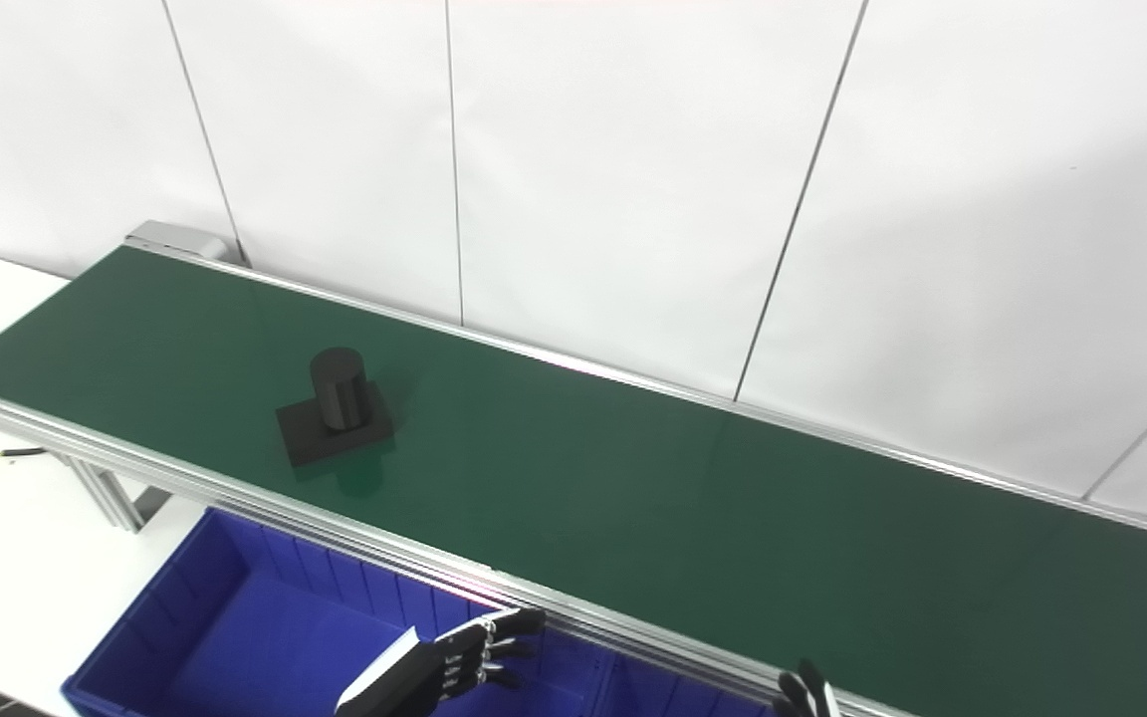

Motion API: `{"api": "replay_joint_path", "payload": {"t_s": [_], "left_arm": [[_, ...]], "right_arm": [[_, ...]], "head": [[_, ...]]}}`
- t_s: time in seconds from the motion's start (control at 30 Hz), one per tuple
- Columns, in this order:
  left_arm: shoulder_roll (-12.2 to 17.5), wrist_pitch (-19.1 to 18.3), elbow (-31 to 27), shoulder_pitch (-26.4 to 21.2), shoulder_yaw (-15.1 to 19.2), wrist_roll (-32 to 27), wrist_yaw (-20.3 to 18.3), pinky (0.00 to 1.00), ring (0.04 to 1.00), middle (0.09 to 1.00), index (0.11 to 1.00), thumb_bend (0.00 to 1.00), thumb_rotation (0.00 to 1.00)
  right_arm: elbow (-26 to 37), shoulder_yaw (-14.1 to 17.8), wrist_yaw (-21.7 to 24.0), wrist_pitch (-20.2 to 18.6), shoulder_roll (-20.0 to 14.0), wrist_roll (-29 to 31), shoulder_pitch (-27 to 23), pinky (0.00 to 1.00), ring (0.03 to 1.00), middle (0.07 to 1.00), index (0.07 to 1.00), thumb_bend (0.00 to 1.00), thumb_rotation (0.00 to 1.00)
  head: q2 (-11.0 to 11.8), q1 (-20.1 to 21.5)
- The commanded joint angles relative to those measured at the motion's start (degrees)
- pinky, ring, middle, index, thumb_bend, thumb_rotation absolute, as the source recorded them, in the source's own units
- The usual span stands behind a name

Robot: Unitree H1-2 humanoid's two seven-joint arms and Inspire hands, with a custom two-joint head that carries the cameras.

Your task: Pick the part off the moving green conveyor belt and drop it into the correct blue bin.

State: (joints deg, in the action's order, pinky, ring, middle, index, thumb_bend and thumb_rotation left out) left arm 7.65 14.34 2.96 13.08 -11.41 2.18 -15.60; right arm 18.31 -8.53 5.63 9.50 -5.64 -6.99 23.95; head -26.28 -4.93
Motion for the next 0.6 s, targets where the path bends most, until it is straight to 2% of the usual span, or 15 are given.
{"api": "replay_joint_path", "payload": {"t_s": [0.0, 0.13, 0.3, 0.43, 0.57], "left_arm": [[0.3, 1.7, -0.9, -0.8, 0.2, -0.5, 0.2, 0.77, 0.872, 0.910, 0.887, 0.93, 0.06], [0.7, 1.3, -0.7, -1.1, 0.5, -1.3, -0.3, 0.79, 0.879, 0.912, 0.893, 0.93, 0.06], [1.4, 1.1, -0.2, -1.6, 0.8, -2.3, -0.8, 0.82, 0.886, 0.914, 0.903, 0.92, 0.04], [1.8, 1.4, 0.4, -2.1, 1.0, -1.8, -0.6, 0.83, 0.898, 0.928, 0.918, 0.91, 0.04], [2.3, 1.9, 0.8, -2.5, 0.9, -1.6, -0.5, 0.85, 0.927, 0.951, 0.929, 0.89, 0.02]], "right_arm": [[4.0, 0.2, -1.1, 1.2, 1.0, 0.0, 0.0, 0.81, 0.889, 0.907, 0.955, 0.88, 0.21], [8.3, 0.6, -1.3, -0.9, 2.3, -1.1, -0.7, 0.79, 0.858, 0.885, 0.939, 0.92, 0.21], [13.4, 1.1, -1.8, -3.5, 3.6, -6.3, -3.7, 0.70, 0.807, 0.840, 0.895, 0.99, 0.23], [15.5, 1.0, -1.3, -6.1, 3.9, -9.4, -7.1, 0.67, 0.783, 0.826, 0.883, 1.00, 0.28], [16.8, 1.1, -0.6, -9.6, 4.1, -12.2, -10.5, 0.66, 0.772, 0.824, 0.874, 1.00, 0.28]], "head": [[-0.2, 0.7], [-0.5, 4.5], [-1.0, 9.0], [-1.3, 11.7], [-1.8, 13.8]]}}
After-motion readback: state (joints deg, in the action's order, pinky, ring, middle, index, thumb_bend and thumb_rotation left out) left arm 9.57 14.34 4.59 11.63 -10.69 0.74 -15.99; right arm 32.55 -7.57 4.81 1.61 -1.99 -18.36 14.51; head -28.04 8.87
